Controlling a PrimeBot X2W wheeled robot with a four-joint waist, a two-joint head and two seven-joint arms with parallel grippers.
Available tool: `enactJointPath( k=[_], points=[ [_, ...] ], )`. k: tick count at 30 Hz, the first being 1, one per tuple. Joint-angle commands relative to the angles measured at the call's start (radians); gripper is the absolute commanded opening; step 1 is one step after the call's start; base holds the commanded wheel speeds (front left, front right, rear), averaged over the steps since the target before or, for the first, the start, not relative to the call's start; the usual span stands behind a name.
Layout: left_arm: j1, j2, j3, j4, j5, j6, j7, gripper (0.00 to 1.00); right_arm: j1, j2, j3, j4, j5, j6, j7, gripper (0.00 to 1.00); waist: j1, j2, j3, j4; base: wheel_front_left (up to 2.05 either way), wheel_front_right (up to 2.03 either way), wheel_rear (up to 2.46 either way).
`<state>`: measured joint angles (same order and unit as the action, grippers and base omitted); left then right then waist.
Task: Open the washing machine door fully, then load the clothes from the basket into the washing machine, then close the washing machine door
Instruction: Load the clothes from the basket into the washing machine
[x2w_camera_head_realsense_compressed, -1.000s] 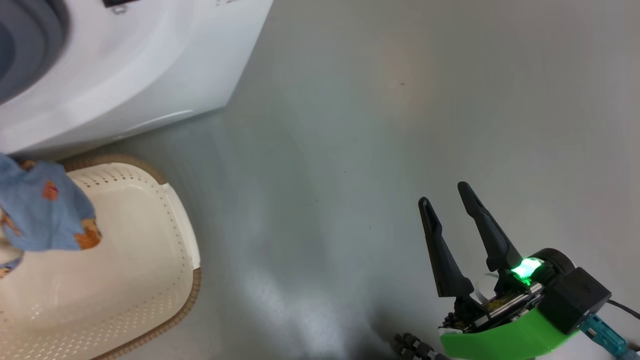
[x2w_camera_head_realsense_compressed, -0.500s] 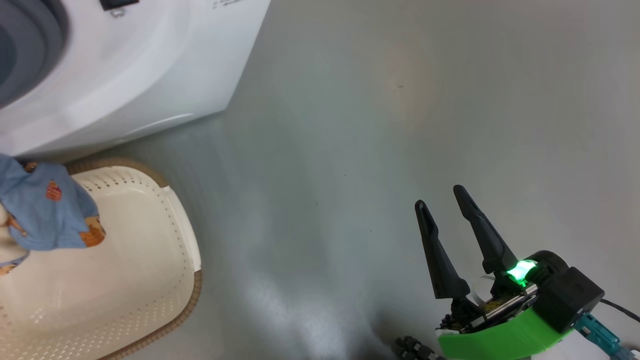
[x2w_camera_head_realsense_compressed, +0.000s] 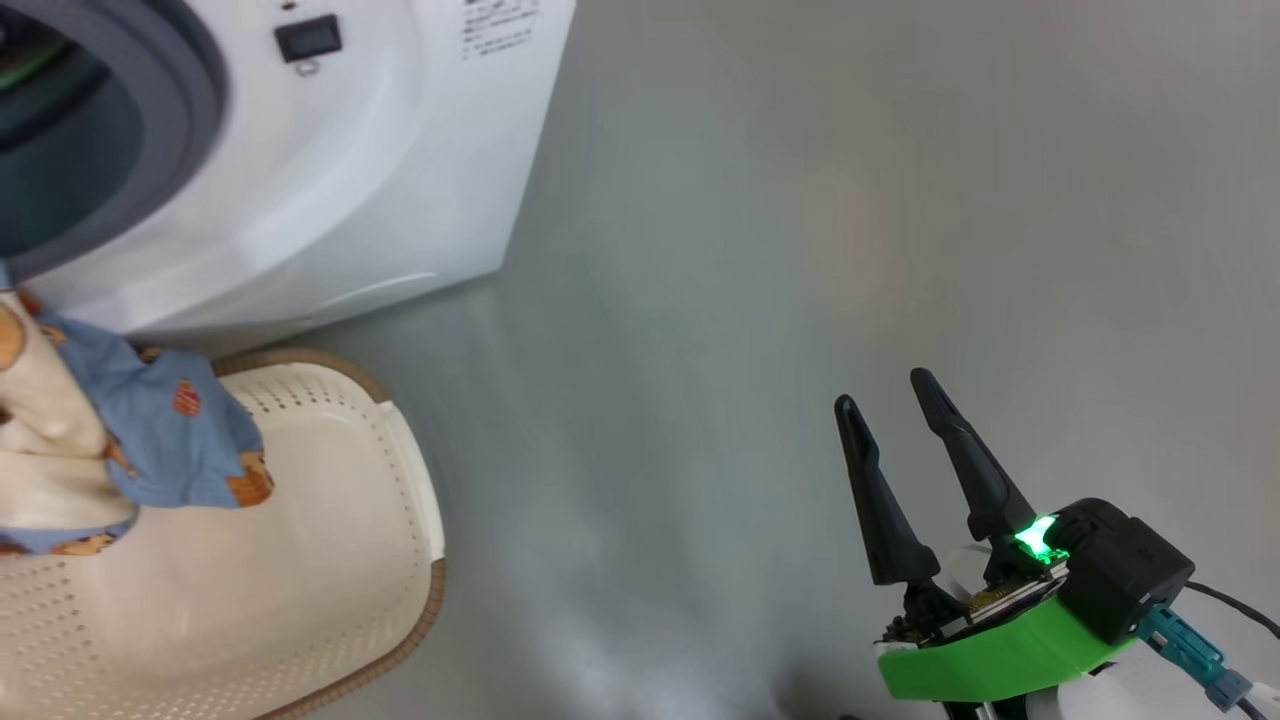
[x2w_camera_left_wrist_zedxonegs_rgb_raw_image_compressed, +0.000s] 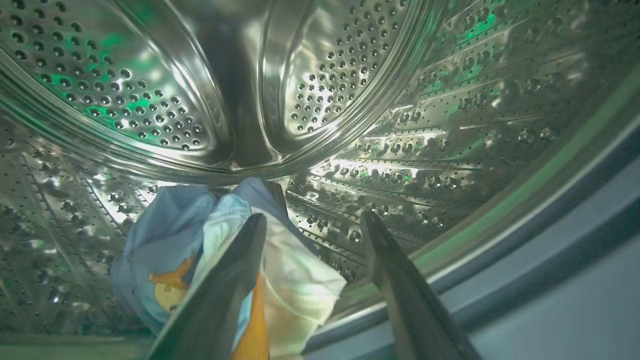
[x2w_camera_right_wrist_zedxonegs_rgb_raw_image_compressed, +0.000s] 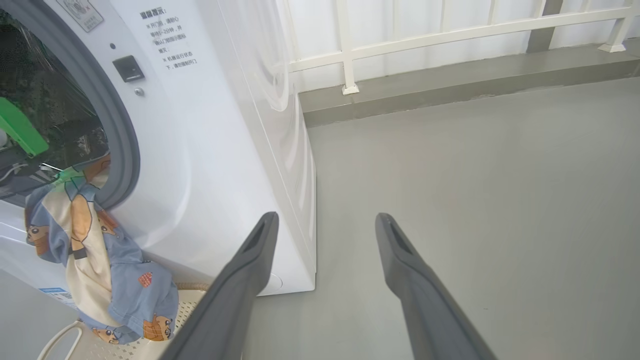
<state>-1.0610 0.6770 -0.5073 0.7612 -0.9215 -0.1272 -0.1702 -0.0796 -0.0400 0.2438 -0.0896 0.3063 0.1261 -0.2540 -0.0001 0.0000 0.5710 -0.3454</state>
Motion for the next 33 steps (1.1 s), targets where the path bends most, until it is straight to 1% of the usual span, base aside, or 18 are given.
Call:
enactJointPath(
  k=[1, 7, 14, 18, 25, 33],
  points=[
    [0.015, 0.042, 0.022, -0.009, -0.01, -0.003, -0.012, 1.0, -0.011, -0.01, 0.012, -0.016, -0.007, 0.005, -0.008, 1.0, 0.0001, 0.0, -0.036, 0.027, 0.0, 0.0, 0.0],
    [0.088, 0.003, -0.019, -0.007, -0.03, -0.003, -0.071, 1.0, -0.037, -0.01, -0.007, 0.029, -0.019, 0.005, -0.008, 1.0, 0.0001, 0.0, -0.113, 0.074, 0.0, 0.0, 0.0],
    [0.153, -0.049, -0.039, -0.009, -0.034, -0.003, -0.09, 1.0, -0.068, -0.01, -0.021, 0.099, -0.025, 0.005, -0.008, 1.0, 0.0001, 0.0, -0.209, 0.139, 0.0, 0.0, 0.0],
    [0.212, -0.079, 0.02, -0.049, -0.012, -0.003, -0.091, 1.0, -0.082, -0.01, -0.029, 0.141, -0.026, 0.005, -0.008, 1.0, 0.0001, 0.0, -0.265, 0.174, 0.0, 0.0, 0.0],
    [0.367, -0.138, 0.117, -0.13, 0.061, -0.003, -0.091, 1.0, -0.09, -0.01, -0.052, 0.205, -0.028, 0.005, -0.008, 1.0, 0.0001, 0.0, -0.357, 0.224, 0.0, 0.0, 0.0],
    [0.536, -0.182, 0.197, -0.23, 0.156, -0.003, -0.091, 1.0, -0.076, -0.01, -0.091, 0.242, -0.031, 0.005, -0.008, 1.0, 0.0001, 0.0, -0.424, 0.274, 0.0, 0.0, 0.0]
  ],
)
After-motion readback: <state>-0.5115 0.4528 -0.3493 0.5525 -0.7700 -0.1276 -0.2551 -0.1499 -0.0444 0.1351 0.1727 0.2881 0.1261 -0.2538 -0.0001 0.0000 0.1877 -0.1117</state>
